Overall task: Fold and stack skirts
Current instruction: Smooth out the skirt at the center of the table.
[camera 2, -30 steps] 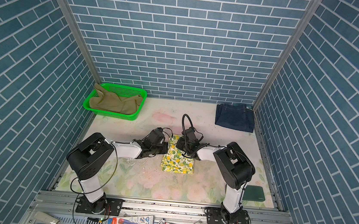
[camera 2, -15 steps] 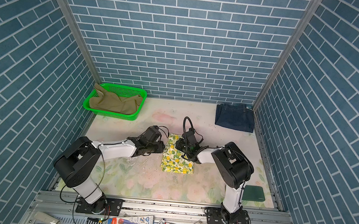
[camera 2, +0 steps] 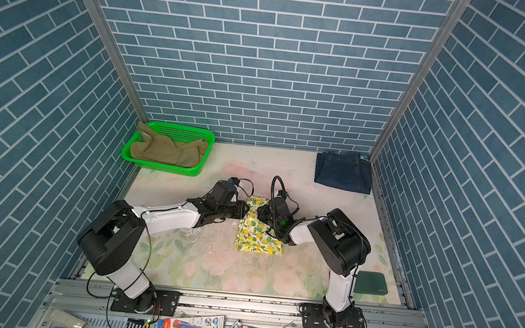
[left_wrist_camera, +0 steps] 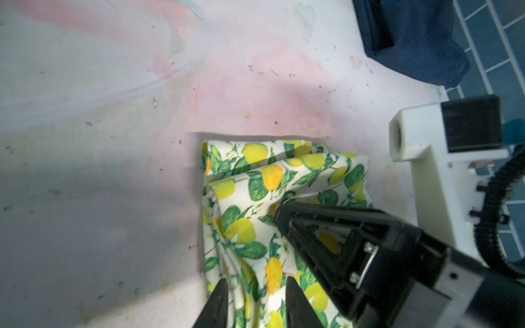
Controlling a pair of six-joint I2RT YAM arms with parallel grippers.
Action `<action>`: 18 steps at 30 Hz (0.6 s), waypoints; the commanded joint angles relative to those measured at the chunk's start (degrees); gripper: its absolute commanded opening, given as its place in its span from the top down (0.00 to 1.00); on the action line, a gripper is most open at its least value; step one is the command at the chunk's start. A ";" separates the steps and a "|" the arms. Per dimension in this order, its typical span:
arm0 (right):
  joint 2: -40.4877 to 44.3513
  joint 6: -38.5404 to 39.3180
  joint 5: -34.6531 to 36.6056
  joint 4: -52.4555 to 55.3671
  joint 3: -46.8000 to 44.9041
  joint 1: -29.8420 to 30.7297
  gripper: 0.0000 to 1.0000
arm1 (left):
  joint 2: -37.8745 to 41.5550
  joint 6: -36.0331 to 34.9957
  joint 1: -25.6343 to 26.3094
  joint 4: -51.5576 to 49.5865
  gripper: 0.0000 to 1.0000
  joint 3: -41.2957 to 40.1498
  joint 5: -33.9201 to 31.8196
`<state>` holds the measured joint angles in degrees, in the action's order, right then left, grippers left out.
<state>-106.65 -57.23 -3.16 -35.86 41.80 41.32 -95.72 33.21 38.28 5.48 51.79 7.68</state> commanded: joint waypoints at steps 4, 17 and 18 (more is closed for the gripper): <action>-4.09 -3.58 -0.49 4.51 -4.13 1.40 0.75 | -5.59 1.92 0.30 5.29 0.68 3.08 2.86; 2.23 -3.68 3.33 2.72 -10.53 1.65 0.75 | -13.89 1.85 -1.08 4.51 0.74 4.93 -1.51; 3.10 -3.67 3.34 2.59 -11.23 1.66 0.72 | -14.12 1.70 -1.18 3.85 0.75 5.22 -1.94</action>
<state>-103.55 -58.96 -0.82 -42.63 34.35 42.48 -108.38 35.18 37.82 11.70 56.18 8.43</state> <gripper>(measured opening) 0.269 0.252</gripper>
